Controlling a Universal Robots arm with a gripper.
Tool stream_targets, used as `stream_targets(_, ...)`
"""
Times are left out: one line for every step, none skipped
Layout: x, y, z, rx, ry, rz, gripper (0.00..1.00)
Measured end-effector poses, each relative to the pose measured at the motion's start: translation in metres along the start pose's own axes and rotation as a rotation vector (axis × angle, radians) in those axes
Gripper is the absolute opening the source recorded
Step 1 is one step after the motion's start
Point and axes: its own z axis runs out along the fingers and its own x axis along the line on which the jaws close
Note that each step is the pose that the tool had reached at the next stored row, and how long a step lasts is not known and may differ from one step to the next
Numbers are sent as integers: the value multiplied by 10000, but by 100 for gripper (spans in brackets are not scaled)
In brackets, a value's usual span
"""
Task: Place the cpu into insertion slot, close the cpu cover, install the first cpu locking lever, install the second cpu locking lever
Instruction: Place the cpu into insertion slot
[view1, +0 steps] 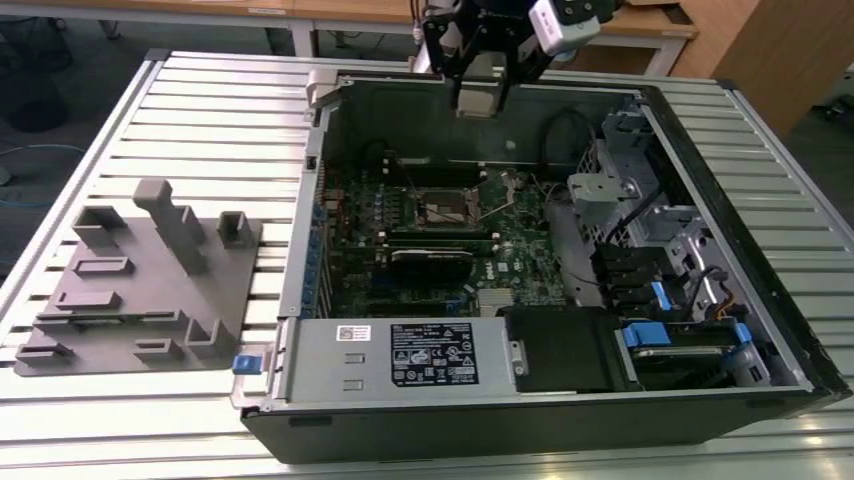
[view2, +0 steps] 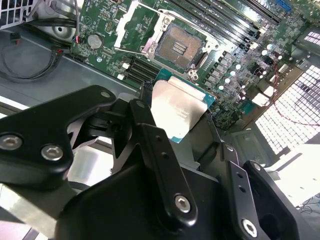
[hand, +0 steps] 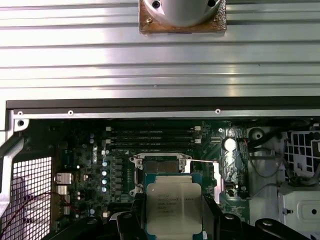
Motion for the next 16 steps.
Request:
stream_targets(0,0,5,0,0,0,54)
stream_targets(0,-1,8,0,0,0,54)
stream_targets(0,-1,10,2,1,0,54)
stream_targets(0,-1,13,-5,0,0,54)
stream_targets(0,-1,13,-13,0,0,54)
stream_targets(0,-1,13,-13,0,0,54)
stream_targets(0,-2,15,-13,0,0,54)
stream_targets(0,-2,17,-13,0,0,54)
stream_targets(0,-2,20,-14,0,0,54)
stream_targets(0,-2,22,-14,0,0,54)
stream_targets(0,-2,26,-14,0,0,54)
stream_targets(0,-2,27,-14,0,0,54)
stream_targets(-1,-2,28,-14,0,0,54)
stream_targets(-1,-2,30,-14,0,0,54)
stream_targets(-1,-3,32,-16,-1,0,54)
stream_targets(-1,-3,35,-15,-1,0,54)
